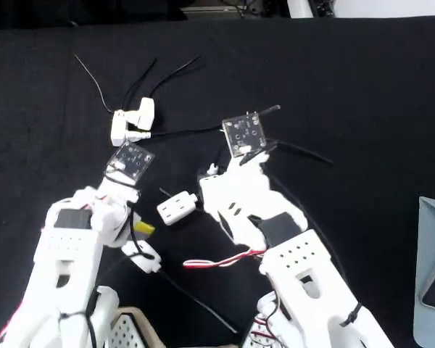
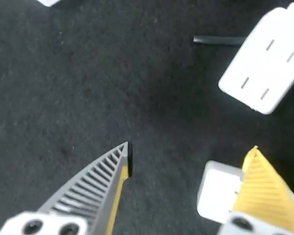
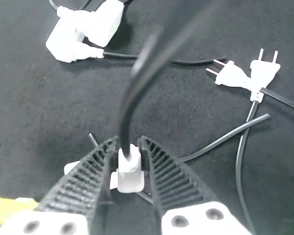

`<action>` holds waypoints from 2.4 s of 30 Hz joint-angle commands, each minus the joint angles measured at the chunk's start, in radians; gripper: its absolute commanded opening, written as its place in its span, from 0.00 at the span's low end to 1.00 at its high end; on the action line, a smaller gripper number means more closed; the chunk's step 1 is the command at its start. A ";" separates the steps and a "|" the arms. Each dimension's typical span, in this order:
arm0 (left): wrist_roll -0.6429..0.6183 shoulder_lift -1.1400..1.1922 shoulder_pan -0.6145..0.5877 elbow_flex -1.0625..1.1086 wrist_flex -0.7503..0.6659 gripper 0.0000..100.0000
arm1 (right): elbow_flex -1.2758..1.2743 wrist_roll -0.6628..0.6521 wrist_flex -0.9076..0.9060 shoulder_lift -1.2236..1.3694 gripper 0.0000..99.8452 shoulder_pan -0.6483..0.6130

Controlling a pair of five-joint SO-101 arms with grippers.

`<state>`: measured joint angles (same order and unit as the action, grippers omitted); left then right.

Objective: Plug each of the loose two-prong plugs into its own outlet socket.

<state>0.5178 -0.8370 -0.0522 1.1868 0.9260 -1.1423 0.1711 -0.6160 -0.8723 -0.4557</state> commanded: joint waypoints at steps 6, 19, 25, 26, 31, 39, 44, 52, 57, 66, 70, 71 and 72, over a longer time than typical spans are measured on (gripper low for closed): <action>-0.032 0.315 0.033 -0.166 -0.184 0.35 | 0.008 0.009 0.020 -0.024 0.01 0.021; -0.272 0.364 0.166 -0.182 -0.301 0.35 | -0.007 0.009 0.020 -0.024 0.01 0.020; -0.272 0.331 0.105 -0.211 -0.207 0.35 | -0.007 0.002 0.014 -0.024 0.01 0.014; -0.272 0.308 0.087 -0.214 -0.181 0.35 | -0.007 0.000 0.014 -0.024 0.01 0.006; -0.272 0.109 -0.004 -0.188 -0.058 0.35 | -0.033 -0.072 0.029 -0.024 0.01 -0.087; -0.347 -0.221 -0.076 0.002 0.015 0.35 | -0.222 -0.150 0.327 -0.016 0.01 -0.181; -0.356 -0.324 -0.081 0.064 0.025 0.35 | -0.225 -0.152 0.344 -0.015 0.01 -0.198; -0.356 -0.331 -0.081 0.096 0.023 0.35 | -0.157 -0.149 0.345 0.081 0.01 -0.198; -0.356 -0.331 -0.081 0.097 0.023 0.35 | -0.062 -0.149 0.345 0.242 0.01 -0.192; -0.354 -0.341 -0.081 0.117 0.023 0.35 | -0.071 -0.152 0.450 0.288 0.01 -0.163; -0.354 -0.341 -0.081 0.117 0.023 0.35 | -0.065 -0.150 0.450 0.352 0.01 -0.169; -0.354 -0.341 -0.081 0.117 0.023 0.35 | -0.062 -0.152 0.453 0.372 0.01 -0.169; -0.354 -0.341 -0.081 0.117 0.023 0.35 | -0.062 -0.152 0.456 0.389 0.01 -0.169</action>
<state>0.1726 -1.1638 -0.1258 1.3142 0.9429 -1.2375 0.0269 -0.1880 -0.5148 -0.6352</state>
